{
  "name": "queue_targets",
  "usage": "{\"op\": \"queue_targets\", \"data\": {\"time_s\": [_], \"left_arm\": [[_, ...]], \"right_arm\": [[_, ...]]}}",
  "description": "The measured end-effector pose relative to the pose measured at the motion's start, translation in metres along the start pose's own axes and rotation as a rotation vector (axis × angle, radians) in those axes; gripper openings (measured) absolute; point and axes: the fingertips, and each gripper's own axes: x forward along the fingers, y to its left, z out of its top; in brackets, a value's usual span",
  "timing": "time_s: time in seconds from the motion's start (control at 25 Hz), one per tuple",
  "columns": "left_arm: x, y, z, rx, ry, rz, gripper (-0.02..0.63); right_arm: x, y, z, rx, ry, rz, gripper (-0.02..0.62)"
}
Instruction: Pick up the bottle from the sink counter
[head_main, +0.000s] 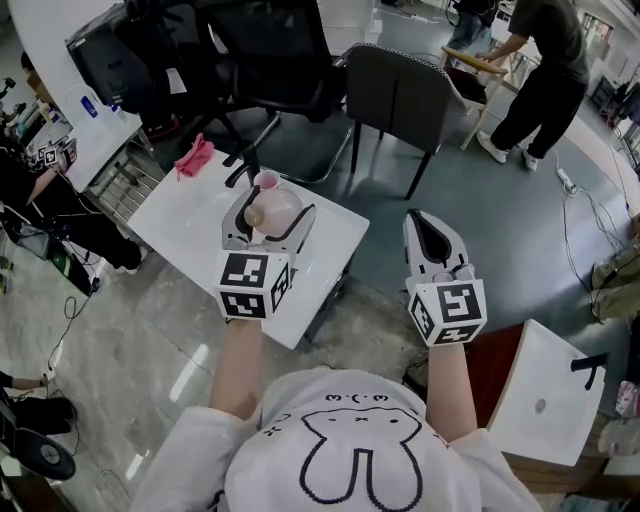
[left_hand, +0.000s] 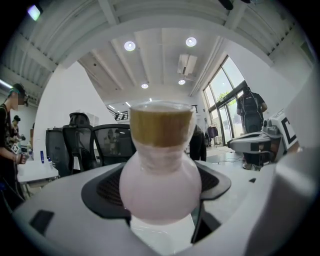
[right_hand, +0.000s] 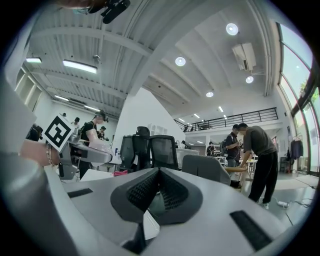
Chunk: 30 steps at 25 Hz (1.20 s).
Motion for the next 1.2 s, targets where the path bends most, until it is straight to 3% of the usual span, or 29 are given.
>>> {"op": "queue_targets", "data": {"time_s": [0.4, 1.2], "left_arm": [[-0.037, 0.014, 0.026, 0.063, -0.066, 0.084, 0.402], [-0.046, 0.02, 0.04, 0.059, -0.111, 0.077, 0.402]], "right_arm": [[-0.016, -0.007, 0.025, -0.041, -0.053, -0.051, 0.023], [-0.024, -0.003, 0.045, -0.08, -0.093, -0.07, 0.023]]}}
